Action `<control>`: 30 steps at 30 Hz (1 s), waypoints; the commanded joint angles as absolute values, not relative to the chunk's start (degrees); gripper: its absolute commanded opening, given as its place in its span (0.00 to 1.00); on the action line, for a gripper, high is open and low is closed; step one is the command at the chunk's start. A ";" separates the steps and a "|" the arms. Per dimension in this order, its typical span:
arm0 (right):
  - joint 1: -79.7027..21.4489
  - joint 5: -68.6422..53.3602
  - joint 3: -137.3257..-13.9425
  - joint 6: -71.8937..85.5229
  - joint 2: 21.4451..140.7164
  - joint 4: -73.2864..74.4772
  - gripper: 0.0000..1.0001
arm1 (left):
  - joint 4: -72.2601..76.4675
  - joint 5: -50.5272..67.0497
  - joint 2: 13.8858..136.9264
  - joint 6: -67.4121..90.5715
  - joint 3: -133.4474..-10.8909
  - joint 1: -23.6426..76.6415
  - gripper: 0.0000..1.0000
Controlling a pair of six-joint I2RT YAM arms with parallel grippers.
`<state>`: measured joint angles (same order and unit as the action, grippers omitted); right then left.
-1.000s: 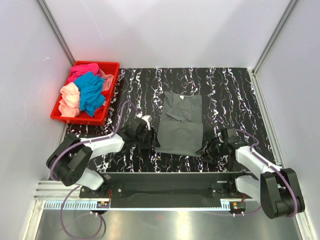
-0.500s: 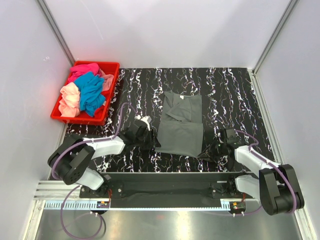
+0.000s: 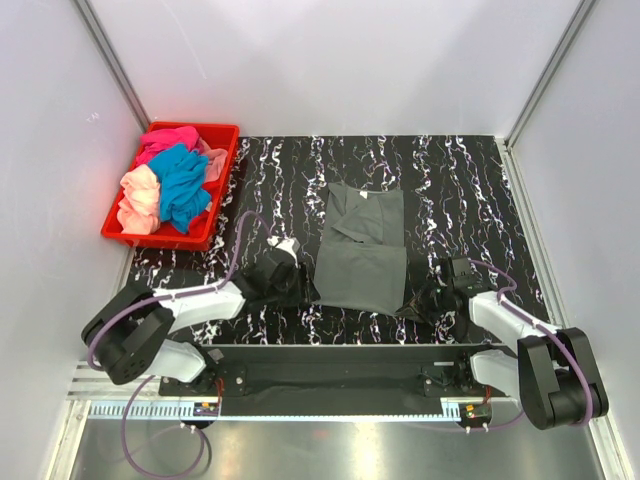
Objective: Fold and stack the t-shirts
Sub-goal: Fold the tshirt
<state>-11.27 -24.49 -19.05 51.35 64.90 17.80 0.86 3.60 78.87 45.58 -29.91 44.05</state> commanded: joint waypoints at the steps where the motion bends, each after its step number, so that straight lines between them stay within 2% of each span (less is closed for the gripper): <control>1: -11.78 -23.20 -18.20 50.19 64.25 16.96 0.00 | -4.50 1.14 79.98 47.89 -25.06 45.26 0.54; 7: -11.78 -23.47 -17.40 50.01 62.32 17.05 0.00 | -0.27 2.90 86.03 51.24 -24.35 45.35 0.49; 16: -11.86 -23.47 -17.05 50.27 60.29 17.93 0.00 | -4.47 0.18 85.08 49.31 -24.79 45.35 0.32; 20: -11.86 -23.20 -17.40 50.01 60.56 18.02 0.00 | -6.68 -2.20 82.54 48.69 -24.00 45.26 0.15; 21: -11.78 -23.12 -17.75 49.92 60.73 18.28 0.00 | -6.59 -2.11 82.36 48.78 -23.73 45.26 0.06; 23: -11.78 -22.94 -18.19 49.49 60.82 18.63 0.00 | -6.15 -1.15 82.09 48.87 -23.47 45.35 0.00; 30: -11.78 -21.62 -21.35 47.73 57.93 24.85 0.00 | -6.41 -0.35 80.95 48.87 -23.99 45.61 0.00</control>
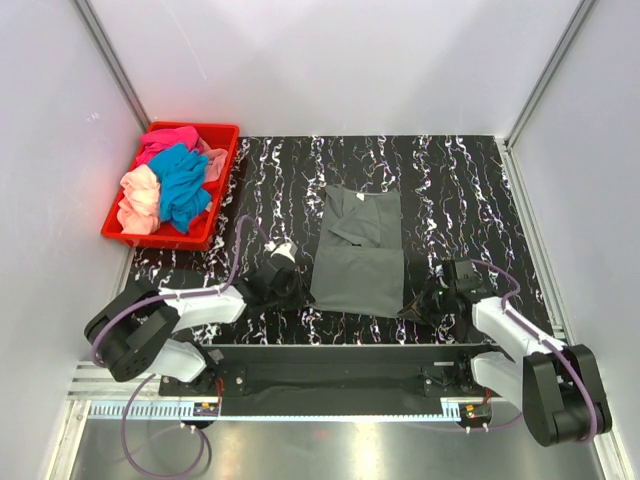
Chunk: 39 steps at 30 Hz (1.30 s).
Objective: Fold and stack the t-shirts
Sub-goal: Fold the tshirt
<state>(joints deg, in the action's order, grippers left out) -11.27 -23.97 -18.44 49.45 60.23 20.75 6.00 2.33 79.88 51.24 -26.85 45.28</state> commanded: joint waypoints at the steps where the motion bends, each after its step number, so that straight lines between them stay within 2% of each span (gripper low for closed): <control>1: -11.86 -21.36 -22.58 47.12 57.14 26.18 0.00 | -7.37 -0.35 80.25 48.78 -24.26 45.62 0.00; 6: -11.86 -19.16 -27.24 45.35 50.46 35.05 0.00 | -9.49 2.90 74.02 50.53 -24.61 46.84 0.00; 10: -11.95 -20.83 -26.99 45.35 49.48 34.64 0.00 | -9.31 3.69 69.44 51.59 -25.31 47.46 0.00; 11: -11.95 -21.27 -26.63 45.44 49.92 34.11 0.00 | -9.75 3.34 68.74 51.59 -25.57 47.55 0.06; 12: -11.87 -21.88 -25.85 45.53 50.01 32.88 0.00 | -10.71 2.82 68.56 51.59 -26.10 47.90 0.24; 15: -12.04 -22.76 -24.53 46.05 49.92 31.65 0.00 | -12.73 1.50 67.94 51.77 -25.84 47.99 0.35; 18: -12.04 -22.94 -23.91 46.67 48.87 31.46 0.00 | -13.88 0.35 67.33 52.29 -24.61 48.08 0.40; 19: -12.04 -23.11 -23.91 46.84 48.69 31.38 0.00 | -13.97 0.35 66.98 52.56 -23.74 48.08 0.46; 23: -12.22 -23.38 -23.47 47.02 48.08 31.38 0.00 | -11.44 1.31 63.82 55.36 -21.28 49.04 0.61; 27: -12.39 -23.91 -21.80 47.81 47.64 30.68 0.00 | -4.49 2.55 63.01 61.60 -19.07 51.49 0.64; 34: -12.48 -23.82 -20.83 48.16 45.27 31.20 0.00 | -1.24 0.97 71.88 64.95 -21.97 56.16 0.64; 39: -12.57 -23.91 -19.95 47.99 44.38 31.11 0.00 | 1.23 1.50 78.65 67.23 -23.20 57.39 0.51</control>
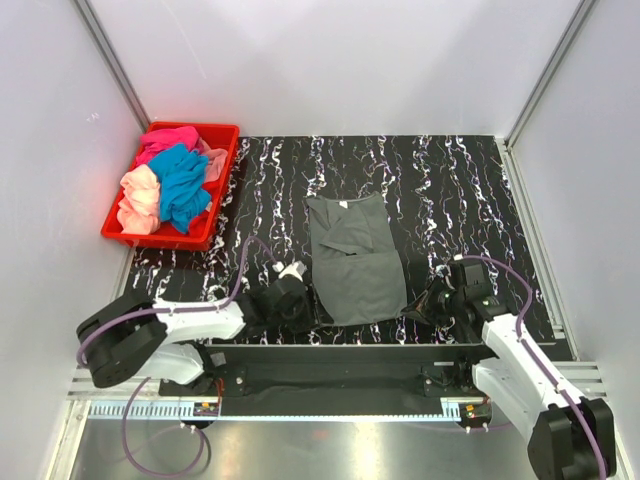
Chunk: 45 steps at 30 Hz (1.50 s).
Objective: Fold and stack the t-shirts
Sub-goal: Fold the tshirt
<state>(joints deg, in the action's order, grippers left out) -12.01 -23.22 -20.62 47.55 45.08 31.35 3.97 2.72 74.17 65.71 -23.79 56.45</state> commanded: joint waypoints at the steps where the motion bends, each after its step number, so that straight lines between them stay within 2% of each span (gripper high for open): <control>1: -12.48 -23.99 -19.95 48.08 44.38 31.11 0.00 | 1.32 1.49 79.10 67.76 -23.12 57.83 0.50; 8: -12.48 -23.99 -19.51 48.08 43.42 31.29 0.00 | -6.04 -4.30 78.58 70.14 -24.78 62.40 0.51; 20: -12.48 -24.00 -19.78 48.16 43.42 31.11 0.00 | -19.24 -15.29 70.67 71.10 -25.75 63.46 0.55; 27: -12.48 -24.26 -18.90 48.78 43.33 30.06 0.00 | -13.80 -12.48 75.13 71.10 -26.63 64.07 0.55; 32: -12.57 -24.08 -19.25 48.34 42.89 31.02 0.00 | -11.00 -11.34 77.61 72.07 -24.88 64.34 0.50; 40: -12.48 -24.08 -18.54 48.25 42.98 30.23 0.00 | -13.18 -13.27 74.98 71.89 -24.87 64.25 0.37; 44: -12.48 -24.17 -18.55 48.25 42.80 30.15 0.00 | -14.23 -14.15 73.57 71.11 -24.52 64.34 0.14; 45: -12.57 -24.17 -18.54 48.08 42.80 30.23 0.00 | -14.93 -14.67 73.22 70.67 -24.87 64.34 0.00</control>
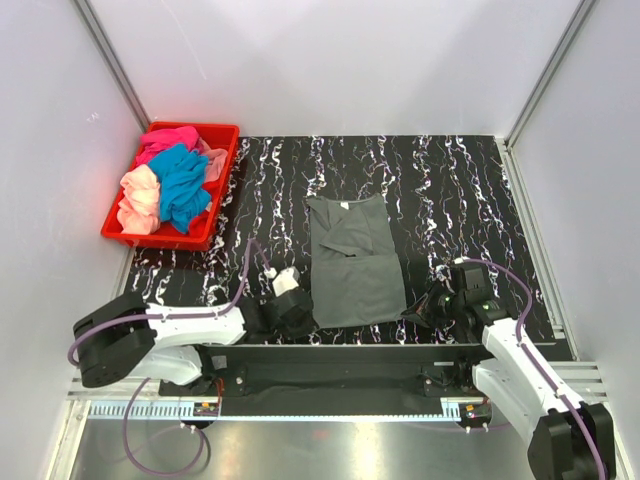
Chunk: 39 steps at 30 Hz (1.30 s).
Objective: Fold and stack the t-shirts
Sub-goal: Fold the tshirt
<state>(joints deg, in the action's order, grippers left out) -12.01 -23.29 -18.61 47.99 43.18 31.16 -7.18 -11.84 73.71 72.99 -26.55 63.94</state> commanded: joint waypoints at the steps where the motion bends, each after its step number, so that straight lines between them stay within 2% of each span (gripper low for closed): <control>1: -12.57 -24.00 -18.54 47.90 42.80 30.32 0.00 | -17.29 -16.42 72.86 69.36 -26.53 64.25 0.00; 11: -12.66 -21.18 -28.03 43.25 41.13 39.54 0.00 | -23.20 -15.03 66.63 65.74 -32.43 64.78 0.00; 16: -12.83 -21.71 -29.35 42.63 41.22 39.99 0.00 | -22.06 -14.42 61.10 65.92 -32.52 64.86 0.00; 22: -12.83 -19.60 -34.78 40.88 43.15 40.43 0.00 | -25.05 -14.51 60.20 61.71 -37.44 62.06 0.00; 32: -12.83 -16.26 -47.19 35.86 56.25 36.83 0.00 | -25.22 -8.70 64.51 50.37 -45.08 48.88 0.00; 39: -12.92 -15.74 -59.38 32.17 73.35 32.43 0.00 | -24.96 -7.21 74.43 42.29 -55.09 40.01 0.00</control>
